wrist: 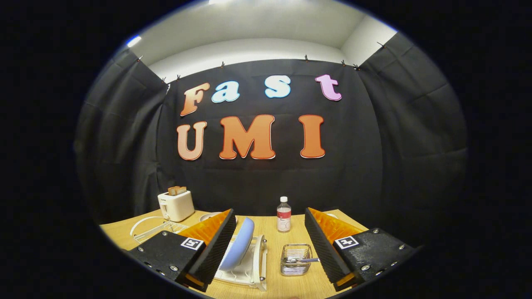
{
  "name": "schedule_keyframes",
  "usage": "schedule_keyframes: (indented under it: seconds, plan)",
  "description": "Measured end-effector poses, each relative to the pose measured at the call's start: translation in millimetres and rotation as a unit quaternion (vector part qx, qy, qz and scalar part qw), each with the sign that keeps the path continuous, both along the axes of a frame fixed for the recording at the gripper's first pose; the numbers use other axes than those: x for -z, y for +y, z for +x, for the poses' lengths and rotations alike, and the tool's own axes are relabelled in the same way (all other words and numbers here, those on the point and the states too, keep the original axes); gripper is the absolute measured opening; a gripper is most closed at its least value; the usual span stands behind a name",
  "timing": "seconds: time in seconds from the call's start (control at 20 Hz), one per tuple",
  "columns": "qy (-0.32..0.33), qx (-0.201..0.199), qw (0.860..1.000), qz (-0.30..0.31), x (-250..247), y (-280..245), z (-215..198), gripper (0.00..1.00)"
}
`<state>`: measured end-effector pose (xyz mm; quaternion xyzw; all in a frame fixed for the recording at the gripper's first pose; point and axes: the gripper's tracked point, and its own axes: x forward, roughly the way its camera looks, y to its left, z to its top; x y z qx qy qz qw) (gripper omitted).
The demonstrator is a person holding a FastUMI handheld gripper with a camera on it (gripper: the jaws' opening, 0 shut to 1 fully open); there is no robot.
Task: Take the plate from the dish rack, then take the spoon from the basket and place it into the plate.
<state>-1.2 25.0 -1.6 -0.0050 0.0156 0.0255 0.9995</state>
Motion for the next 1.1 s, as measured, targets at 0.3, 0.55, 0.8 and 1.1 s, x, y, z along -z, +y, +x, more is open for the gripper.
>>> schedule_keyframes:
  seconds: [0.3,0.55,0.8,1.1]
  plan:
    - [-0.005,-0.007,1.000,-0.005,-5.3,12.4,-3.1,0.99]
    - [0.014,-0.024,1.000,-0.005,4.2,26.7,-1.6,0.99]
    - [0.044,-0.047,0.998,-0.020,18.3,44.9,9.3,0.99]
    - [0.128,-0.081,0.988,-0.012,45.2,66.7,36.3,0.99]
